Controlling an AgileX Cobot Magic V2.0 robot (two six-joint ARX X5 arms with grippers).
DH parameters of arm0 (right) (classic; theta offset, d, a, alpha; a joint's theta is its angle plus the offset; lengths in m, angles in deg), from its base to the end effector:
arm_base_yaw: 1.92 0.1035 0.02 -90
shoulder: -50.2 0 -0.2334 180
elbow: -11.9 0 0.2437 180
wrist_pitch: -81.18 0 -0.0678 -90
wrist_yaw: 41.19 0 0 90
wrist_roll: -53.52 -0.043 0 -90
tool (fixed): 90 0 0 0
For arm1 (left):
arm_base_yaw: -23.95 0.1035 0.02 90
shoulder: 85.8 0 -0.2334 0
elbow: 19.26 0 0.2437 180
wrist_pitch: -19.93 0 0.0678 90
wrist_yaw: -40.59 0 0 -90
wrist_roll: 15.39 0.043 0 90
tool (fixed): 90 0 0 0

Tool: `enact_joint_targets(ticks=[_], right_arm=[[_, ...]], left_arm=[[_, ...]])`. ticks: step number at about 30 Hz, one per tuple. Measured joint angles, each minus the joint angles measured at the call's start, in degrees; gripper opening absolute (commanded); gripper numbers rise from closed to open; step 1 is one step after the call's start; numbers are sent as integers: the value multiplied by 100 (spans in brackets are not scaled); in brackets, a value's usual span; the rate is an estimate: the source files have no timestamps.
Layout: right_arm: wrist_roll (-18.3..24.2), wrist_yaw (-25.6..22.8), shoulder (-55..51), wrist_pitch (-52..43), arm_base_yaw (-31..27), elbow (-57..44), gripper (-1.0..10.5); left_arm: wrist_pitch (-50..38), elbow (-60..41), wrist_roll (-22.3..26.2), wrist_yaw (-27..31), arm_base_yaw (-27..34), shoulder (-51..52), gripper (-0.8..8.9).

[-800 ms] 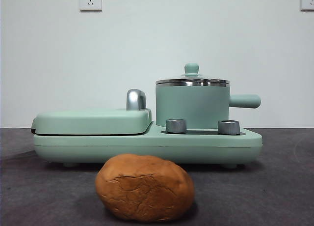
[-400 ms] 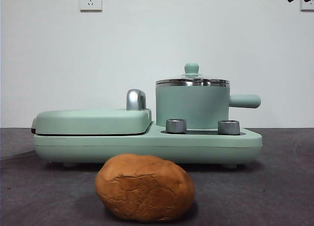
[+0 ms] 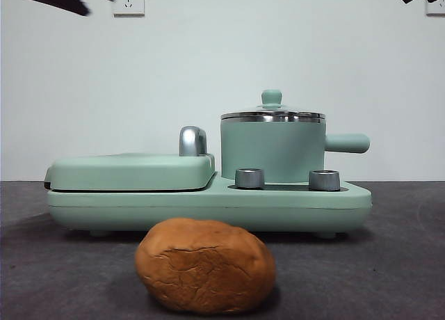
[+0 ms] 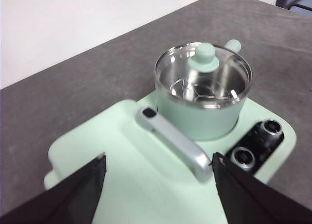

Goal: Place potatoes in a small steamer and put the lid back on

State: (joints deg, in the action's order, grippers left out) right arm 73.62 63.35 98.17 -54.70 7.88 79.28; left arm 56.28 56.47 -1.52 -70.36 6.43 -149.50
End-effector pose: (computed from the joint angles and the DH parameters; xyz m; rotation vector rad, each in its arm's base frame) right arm 0.1883 0.0435 0.3121 -0.3221 0.3561 0.4897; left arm 0.2369 -0.0909 0.3191 0.2164 0.3500 -0.7100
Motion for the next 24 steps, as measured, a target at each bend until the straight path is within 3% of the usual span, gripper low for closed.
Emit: enact_joint_targets(ticks=[7, 11, 16, 20, 24], right_arm=[[-2, 0, 0, 4, 42, -2, 286], [-2, 0, 0, 4, 94, -2, 286], [-2, 2, 0, 4, 146, -2, 286], [-2, 0, 0, 4, 192, -2, 286], [-2, 0, 0, 7, 256, 0, 286]], left_arm=[[-92, 1528, 4, 22, -603, -1707, 342], [-577, 2188, 7, 11, -890, -2551, 342], [-1635, 2260, -48, -85, -1161, -3200, 344], [-2476, 2262, -369, -109, -1314, -3600, 344], [-2796, 2262, -514, -107, -1478, -3958, 354]])
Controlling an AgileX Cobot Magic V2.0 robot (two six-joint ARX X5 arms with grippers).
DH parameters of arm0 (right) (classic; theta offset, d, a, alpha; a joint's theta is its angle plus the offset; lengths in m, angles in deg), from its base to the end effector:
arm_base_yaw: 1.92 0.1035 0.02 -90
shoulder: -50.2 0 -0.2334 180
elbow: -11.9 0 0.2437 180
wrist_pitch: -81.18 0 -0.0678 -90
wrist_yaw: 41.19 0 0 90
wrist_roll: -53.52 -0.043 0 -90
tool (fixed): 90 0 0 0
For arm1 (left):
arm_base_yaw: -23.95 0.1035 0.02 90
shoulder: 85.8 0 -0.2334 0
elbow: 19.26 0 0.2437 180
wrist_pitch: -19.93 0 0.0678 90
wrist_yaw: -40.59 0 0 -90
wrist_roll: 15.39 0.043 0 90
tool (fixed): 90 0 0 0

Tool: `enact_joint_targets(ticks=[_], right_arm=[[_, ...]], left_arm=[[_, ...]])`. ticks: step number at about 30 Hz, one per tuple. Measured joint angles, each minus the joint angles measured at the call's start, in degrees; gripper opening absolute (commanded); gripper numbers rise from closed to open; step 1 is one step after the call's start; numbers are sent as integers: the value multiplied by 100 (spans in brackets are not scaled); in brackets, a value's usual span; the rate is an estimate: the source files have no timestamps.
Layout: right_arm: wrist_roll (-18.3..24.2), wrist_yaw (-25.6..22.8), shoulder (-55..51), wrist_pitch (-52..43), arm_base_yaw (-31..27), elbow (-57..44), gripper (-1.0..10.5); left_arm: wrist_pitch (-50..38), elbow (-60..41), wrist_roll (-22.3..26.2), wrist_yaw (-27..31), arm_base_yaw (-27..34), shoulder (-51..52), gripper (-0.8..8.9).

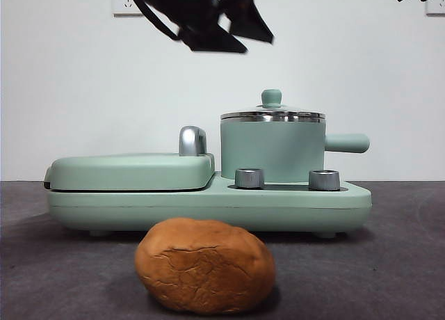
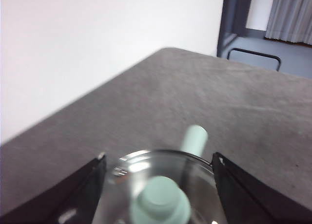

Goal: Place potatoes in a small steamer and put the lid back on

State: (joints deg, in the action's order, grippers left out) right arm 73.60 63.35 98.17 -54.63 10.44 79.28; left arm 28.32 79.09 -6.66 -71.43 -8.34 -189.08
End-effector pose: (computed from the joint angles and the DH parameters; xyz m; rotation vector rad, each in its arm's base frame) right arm 0.1861 0.0518 0.3120 -0.3302 0.3508 0.5336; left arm 0.3474 -0.2386 0.2849 0.1617 0.1681 -0.9602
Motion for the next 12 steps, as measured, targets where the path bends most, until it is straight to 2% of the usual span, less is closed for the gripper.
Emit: enact_joint_targets(ticks=[6, 12], right_arm=[[0, 0, 0, 0, 96, 0, 286], [0, 2, 0, 2, 168, -2, 286]], left_arm=[[-229, 0, -240, 116, -192, -509, 353], [-363, -2, -278, 262, -190, -566, 353]])
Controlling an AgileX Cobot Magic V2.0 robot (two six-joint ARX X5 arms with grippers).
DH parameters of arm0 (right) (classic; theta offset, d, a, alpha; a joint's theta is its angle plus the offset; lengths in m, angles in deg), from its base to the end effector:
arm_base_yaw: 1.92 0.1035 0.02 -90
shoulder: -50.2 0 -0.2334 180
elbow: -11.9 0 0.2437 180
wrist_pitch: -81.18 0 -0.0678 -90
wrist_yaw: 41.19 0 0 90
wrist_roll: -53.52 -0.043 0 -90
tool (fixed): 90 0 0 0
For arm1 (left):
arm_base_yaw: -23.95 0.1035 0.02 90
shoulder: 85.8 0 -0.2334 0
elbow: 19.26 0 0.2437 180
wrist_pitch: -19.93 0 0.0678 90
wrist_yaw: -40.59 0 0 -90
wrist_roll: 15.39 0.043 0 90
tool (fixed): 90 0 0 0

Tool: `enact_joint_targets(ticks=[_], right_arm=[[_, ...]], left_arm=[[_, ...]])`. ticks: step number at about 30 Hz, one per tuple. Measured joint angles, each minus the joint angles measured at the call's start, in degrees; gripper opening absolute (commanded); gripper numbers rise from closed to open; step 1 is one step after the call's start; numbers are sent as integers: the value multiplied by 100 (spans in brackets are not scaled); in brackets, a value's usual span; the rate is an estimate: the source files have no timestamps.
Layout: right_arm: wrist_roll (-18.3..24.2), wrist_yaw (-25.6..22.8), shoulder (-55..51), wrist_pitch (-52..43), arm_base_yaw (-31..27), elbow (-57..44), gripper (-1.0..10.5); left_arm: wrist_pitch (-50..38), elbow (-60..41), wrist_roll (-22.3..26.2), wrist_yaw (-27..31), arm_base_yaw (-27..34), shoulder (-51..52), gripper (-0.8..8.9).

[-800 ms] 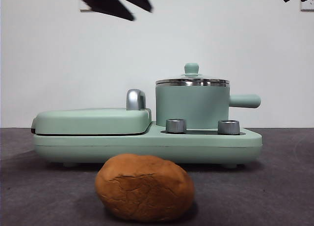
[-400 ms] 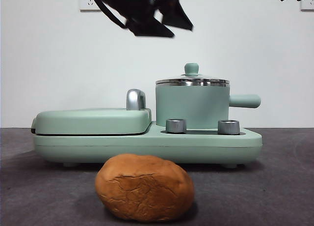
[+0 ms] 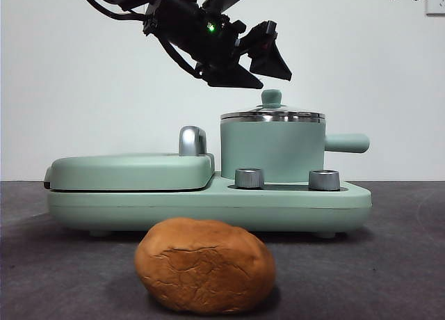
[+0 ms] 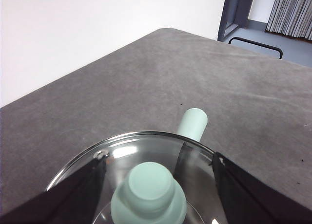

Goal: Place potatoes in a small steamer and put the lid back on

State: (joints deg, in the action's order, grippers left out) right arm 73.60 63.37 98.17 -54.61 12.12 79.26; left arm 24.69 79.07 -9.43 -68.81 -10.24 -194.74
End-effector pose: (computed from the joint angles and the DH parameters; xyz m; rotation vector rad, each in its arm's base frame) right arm 0.1845 0.0573 0.3118 -0.3357 0.3470 0.5628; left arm 0.3557 -0.2589 0.2507 0.1315 0.2274 -0.9433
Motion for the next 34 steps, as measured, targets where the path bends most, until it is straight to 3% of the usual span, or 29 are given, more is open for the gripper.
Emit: enact_joint_targets(ticks=[34], right_arm=[[-2, -2, 0, 0, 55, 0, 286]], left_arm=[[-98, 0, 44, 0, 70, -332, 347]])
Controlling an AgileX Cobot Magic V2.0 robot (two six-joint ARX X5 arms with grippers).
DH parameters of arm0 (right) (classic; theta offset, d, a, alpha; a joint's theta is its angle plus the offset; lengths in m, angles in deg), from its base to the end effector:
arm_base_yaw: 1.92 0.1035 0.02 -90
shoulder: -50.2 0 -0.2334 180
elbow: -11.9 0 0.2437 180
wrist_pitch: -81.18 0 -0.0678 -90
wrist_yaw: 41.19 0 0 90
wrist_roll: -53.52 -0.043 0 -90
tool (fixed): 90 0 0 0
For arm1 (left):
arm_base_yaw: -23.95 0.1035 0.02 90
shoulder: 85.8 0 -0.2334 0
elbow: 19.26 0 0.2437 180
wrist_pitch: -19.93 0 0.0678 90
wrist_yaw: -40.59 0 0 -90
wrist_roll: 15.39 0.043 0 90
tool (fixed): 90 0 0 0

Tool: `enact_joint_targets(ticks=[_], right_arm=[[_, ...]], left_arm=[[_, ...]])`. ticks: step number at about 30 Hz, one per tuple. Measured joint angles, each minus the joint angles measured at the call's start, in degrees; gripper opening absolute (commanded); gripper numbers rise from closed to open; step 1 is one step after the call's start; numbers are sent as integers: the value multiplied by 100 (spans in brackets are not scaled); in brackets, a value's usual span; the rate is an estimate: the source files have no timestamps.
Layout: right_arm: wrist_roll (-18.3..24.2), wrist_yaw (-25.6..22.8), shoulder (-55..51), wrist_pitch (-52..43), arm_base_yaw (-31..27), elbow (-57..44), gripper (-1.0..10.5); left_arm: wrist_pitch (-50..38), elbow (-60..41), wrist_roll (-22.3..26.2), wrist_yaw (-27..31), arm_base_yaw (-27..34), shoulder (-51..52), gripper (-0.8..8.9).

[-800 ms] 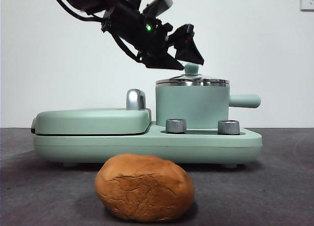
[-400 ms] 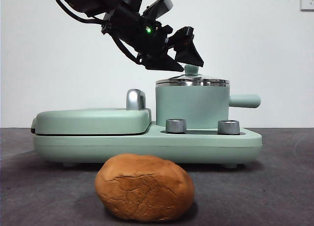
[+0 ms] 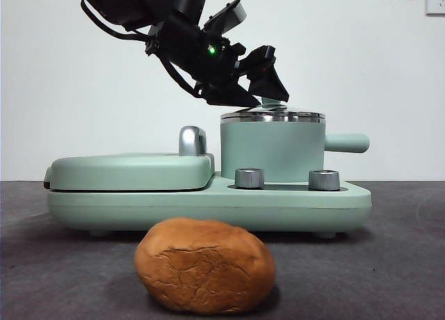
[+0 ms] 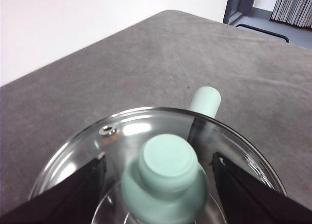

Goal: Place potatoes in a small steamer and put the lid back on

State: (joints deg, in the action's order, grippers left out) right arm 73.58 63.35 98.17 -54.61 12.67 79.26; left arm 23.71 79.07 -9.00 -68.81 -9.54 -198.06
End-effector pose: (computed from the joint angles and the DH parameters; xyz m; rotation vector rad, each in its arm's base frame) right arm 0.1840 0.0590 0.3118 -0.3373 0.3457 0.5718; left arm 0.3659 -0.2592 0.2279 0.1419 0.2666 -0.9326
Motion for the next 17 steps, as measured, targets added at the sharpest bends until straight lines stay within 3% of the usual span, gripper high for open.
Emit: enact_joint_targets(ticks=[8, 17], right_arm=[[2, 0, 0, 0, 0, 0, 286], [0, -109, 0, 0, 2, 2, 286]], left_arm=[[-133, 0, 0, 2, 0, -103, 325], [-205, 2, 46, -42, -13, -103, 30]])
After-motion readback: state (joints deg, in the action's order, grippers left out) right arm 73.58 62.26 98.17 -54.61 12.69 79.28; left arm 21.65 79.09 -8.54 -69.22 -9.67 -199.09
